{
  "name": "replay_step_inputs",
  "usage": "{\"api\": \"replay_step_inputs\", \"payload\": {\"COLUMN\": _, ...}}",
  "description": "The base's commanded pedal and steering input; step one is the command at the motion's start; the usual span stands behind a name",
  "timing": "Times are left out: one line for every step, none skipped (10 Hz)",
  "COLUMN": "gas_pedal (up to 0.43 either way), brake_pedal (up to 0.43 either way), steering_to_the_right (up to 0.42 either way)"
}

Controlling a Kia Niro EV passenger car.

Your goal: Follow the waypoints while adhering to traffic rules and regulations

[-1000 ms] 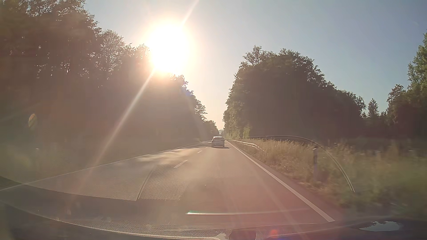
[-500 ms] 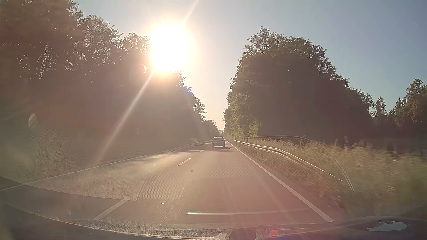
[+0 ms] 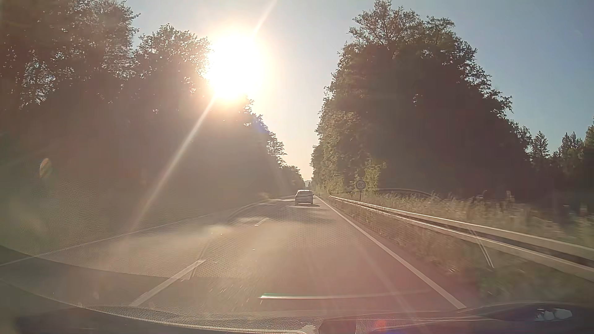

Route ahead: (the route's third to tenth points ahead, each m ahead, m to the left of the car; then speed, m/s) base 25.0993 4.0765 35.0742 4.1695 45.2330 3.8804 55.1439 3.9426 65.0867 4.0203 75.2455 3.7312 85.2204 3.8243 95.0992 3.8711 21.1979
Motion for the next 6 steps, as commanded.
{"api": "replay_step_inputs", "payload": {"gas_pedal": 0.130, "brake_pedal": 0.000, "steering_to_the_right": 0.001}}
{"api": "replay_step_inputs", "payload": {"gas_pedal": 0.130, "brake_pedal": 0.000, "steering_to_the_right": 0.001}}
{"api": "replay_step_inputs", "payload": {"gas_pedal": 0.130, "brake_pedal": 0.000, "steering_to_the_right": 0.000}}
{"api": "replay_step_inputs", "payload": {"gas_pedal": 0.130, "brake_pedal": 0.000, "steering_to_the_right": 0.000}}
{"api": "replay_step_inputs", "payload": {"gas_pedal": 0.130, "brake_pedal": 0.000, "steering_to_the_right": 0.000}}
{"api": "replay_step_inputs", "payload": {"gas_pedal": 0.130, "brake_pedal": 0.000, "steering_to_the_right": 0.001}}
